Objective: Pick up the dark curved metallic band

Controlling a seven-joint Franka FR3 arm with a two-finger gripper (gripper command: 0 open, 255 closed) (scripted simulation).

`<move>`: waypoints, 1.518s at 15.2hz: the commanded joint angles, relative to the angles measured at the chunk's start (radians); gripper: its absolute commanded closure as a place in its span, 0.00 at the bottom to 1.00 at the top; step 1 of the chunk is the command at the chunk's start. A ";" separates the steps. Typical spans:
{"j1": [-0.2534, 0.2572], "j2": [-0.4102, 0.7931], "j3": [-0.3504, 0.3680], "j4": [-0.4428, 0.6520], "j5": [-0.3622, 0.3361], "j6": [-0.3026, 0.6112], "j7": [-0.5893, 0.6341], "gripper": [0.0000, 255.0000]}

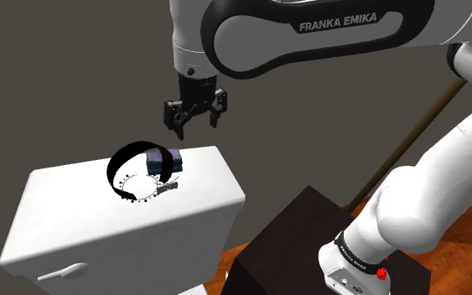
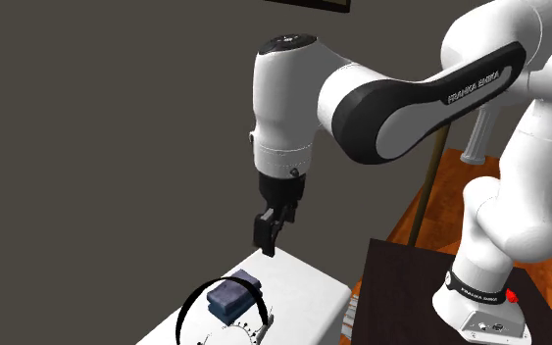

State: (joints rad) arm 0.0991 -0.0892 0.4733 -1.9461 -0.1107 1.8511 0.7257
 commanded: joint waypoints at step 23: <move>0.325 0.777 0.022 0.708 -0.352 -0.098 0.313 0.00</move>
State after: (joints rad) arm 0.4250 0.6851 0.4962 -1.2262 -0.4604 1.7380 1.0342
